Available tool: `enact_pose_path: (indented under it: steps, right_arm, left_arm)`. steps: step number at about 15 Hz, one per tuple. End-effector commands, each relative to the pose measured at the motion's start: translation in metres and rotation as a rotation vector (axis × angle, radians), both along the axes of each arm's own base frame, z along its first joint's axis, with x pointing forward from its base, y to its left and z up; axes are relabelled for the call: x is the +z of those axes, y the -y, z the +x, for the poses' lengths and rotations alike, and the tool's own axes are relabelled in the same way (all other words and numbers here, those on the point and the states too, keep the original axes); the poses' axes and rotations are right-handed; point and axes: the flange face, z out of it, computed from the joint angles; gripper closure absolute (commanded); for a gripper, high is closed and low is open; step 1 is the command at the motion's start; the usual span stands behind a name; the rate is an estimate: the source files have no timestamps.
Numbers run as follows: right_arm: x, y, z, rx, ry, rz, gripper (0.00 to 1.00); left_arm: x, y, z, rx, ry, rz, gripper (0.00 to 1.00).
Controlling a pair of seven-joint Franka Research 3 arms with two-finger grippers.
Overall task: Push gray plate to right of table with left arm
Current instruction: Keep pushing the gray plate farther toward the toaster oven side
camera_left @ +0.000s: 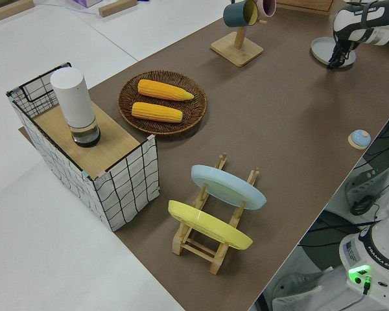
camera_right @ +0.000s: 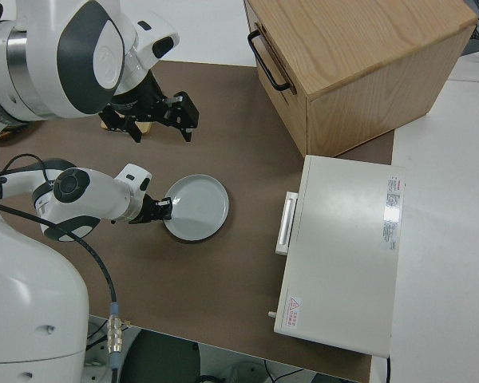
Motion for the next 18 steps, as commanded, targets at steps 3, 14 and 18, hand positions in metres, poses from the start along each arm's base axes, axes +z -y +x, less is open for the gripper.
enact_pose_path:
  steps: [3,14,18]
  right_arm:
    - [0.004,0.002,-0.002,-0.005,-0.005,0.009,0.017]
    - [0.004,0.002,-0.002,-0.008,-0.005,0.009,0.017]
    - [0.004,0.002,-0.002,-0.006,-0.005,0.009,0.017]
  left_arm:
    - [0.028,-0.024,0.036,-0.021,0.031,0.018,0.09]
    - [0.129,-0.127,0.088,-0.101,-0.033,0.111,0.01]
    - [0.182,-0.199,0.111,-0.177,-0.075,0.105,0.0]
